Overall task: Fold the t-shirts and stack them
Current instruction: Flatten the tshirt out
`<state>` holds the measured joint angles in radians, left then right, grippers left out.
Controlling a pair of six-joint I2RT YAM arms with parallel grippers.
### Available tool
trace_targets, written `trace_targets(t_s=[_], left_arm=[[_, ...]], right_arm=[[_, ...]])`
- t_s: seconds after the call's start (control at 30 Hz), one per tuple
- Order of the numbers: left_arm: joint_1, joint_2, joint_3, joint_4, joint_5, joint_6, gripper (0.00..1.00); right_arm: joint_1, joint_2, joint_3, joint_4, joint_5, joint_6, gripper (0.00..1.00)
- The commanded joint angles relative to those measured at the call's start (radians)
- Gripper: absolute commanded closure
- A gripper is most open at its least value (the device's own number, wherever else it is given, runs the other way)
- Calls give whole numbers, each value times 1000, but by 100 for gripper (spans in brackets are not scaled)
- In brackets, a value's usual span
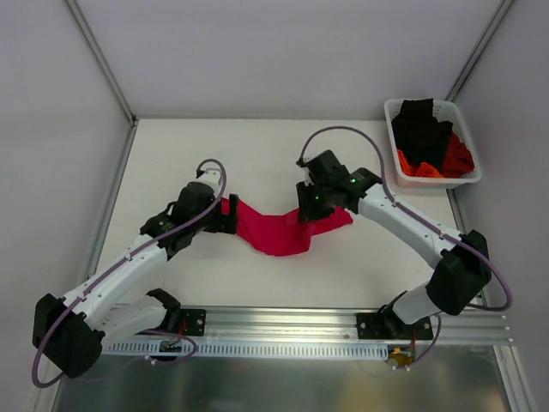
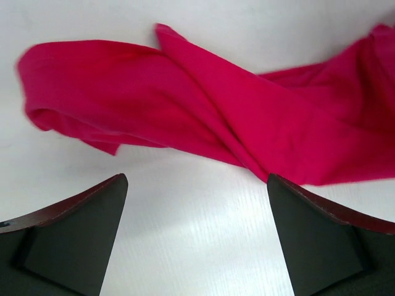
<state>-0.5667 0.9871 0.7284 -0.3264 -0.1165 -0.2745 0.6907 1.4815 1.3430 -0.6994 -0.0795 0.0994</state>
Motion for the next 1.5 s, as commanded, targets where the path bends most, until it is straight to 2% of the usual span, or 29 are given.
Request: trace_targets(t_s=[0.0, 0.03, 0.07, 0.17, 0.3, 0.37, 0.5, 0.63, 0.67, 0.77, 0.93, 1.03, 1.07, 1.13, 1.23, 1.47], left_arm=[[43, 7, 78, -65, -161, -72, 1], [79, 16, 85, -65, -143, -77, 1], [96, 37, 92, -65, -135, -78, 1], [157, 80, 112, -72, -101, -106, 1], [195, 133, 170, -72, -62, -123, 1], [197, 179, 198, -71, -37, -95, 1], [197, 258, 249, -74, 15, -74, 1], [195, 271, 250, -71, 38, -88, 1], [197, 268, 247, -71, 40, -89, 1], [195, 259, 238, -71, 46, -89, 1], [197, 236, 220, -71, 51, -83, 1], [195, 225, 209, -71, 54, -77, 1], [195, 223, 206, -71, 54, -77, 1], [195, 217, 195, -66, 58, -74, 1], [195, 220, 181, -48, 80, -60, 1], [195, 216, 157, -16, 107, -48, 1]], right_arm=[[27, 23, -62, -26, -124, 37, 71], [29, 31, -55, -55, -121, 2, 59], [32, 30, -38, -133, -109, -19, 35], [-9, -33, 50, -253, 4, -70, 1], [-167, -136, 90, -272, -78, -9, 1], [-221, -153, 62, -244, -62, 16, 1], [-240, -87, 21, -226, 64, 94, 1], [-234, -12, -34, -140, -9, 108, 4], [-226, -13, -83, -67, -23, 103, 5], [-206, -4, -130, 39, -60, 60, 7], [-152, 91, -67, 60, -8, -29, 12], [-146, 181, -10, 61, -11, -81, 23], [-146, 197, 1, 63, -19, -92, 31], [-146, 221, 13, 69, -48, -121, 40], [-142, 217, -1, 92, -75, -151, 41], [-145, 262, 27, 126, -91, -297, 37]])
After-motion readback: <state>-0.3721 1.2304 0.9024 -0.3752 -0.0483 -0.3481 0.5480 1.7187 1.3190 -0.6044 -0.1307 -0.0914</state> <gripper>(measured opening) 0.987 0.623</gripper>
